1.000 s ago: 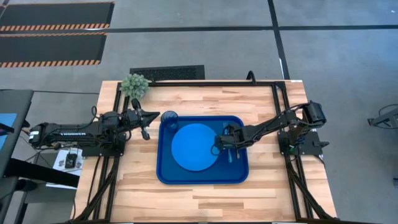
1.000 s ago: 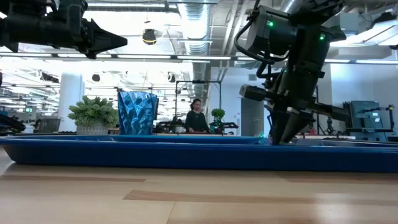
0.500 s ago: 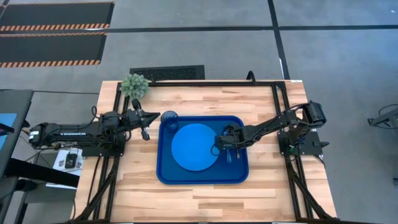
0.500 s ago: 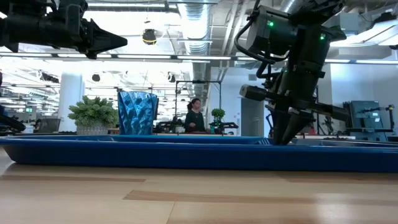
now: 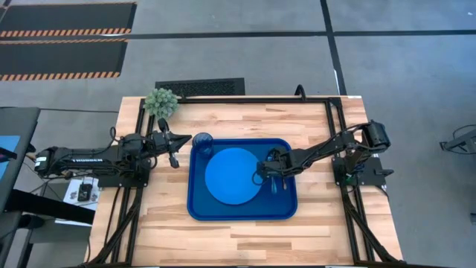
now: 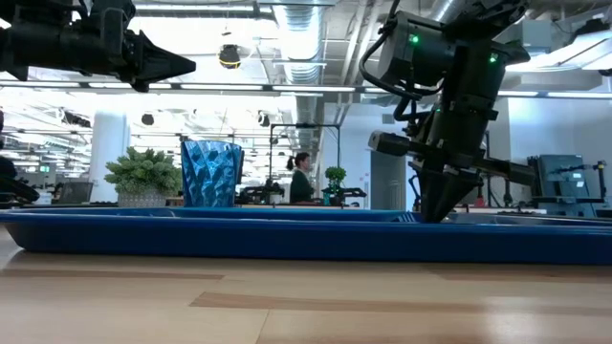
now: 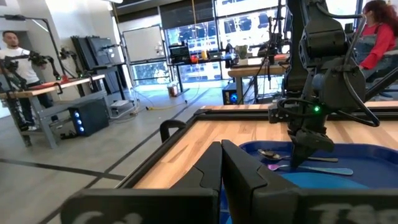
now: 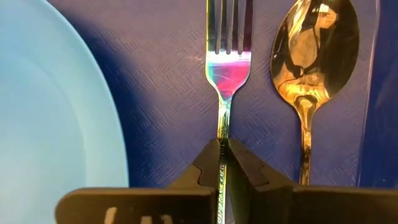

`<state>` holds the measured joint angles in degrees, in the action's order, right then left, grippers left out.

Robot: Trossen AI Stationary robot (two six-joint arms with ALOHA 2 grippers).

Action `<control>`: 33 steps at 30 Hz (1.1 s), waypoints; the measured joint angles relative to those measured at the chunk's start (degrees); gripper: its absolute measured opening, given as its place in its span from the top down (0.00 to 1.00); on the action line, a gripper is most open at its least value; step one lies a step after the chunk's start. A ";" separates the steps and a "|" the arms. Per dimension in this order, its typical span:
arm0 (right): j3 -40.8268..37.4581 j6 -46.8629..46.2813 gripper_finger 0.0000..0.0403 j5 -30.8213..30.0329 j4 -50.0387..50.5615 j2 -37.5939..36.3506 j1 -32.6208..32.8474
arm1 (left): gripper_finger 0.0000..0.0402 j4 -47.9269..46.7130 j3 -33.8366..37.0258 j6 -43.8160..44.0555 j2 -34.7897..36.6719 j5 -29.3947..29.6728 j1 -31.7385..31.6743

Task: Pick and place plate/cup/fork/spoon on tray
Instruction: Put the blue fork on the blue tray to the right of the blue plate

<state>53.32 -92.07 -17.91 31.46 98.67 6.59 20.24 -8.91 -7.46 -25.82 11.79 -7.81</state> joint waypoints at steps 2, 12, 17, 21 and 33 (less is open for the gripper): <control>0.00 -0.10 0.92 -0.02 0.04 0.00 0.00 | 1.00 -0.02 0.00 0.00 0.00 0.00 0.00; -0.02 -0.45 0.82 0.11 0.96 0.02 0.00 | 1.00 -0.34 0.00 0.00 -0.02 0.00 0.00; -0.04 0.02 0.77 -0.13 2.05 -0.09 0.00 | 1.00 -0.32 0.00 0.00 -0.01 0.00 0.00; 1.08 1.43 0.74 -1.56 4.22 -0.15 0.00 | 1.00 -0.30 0.00 0.00 -0.02 0.00 -0.02; 5.92 20.94 0.84 -6.34 8.76 -1.86 -1.55 | 1.00 -1.53 0.00 -0.17 -0.02 -1.17 -0.03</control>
<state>59.24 -71.13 -24.25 40.22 96.81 5.04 18.72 -8.91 -7.64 -25.85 10.62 -7.85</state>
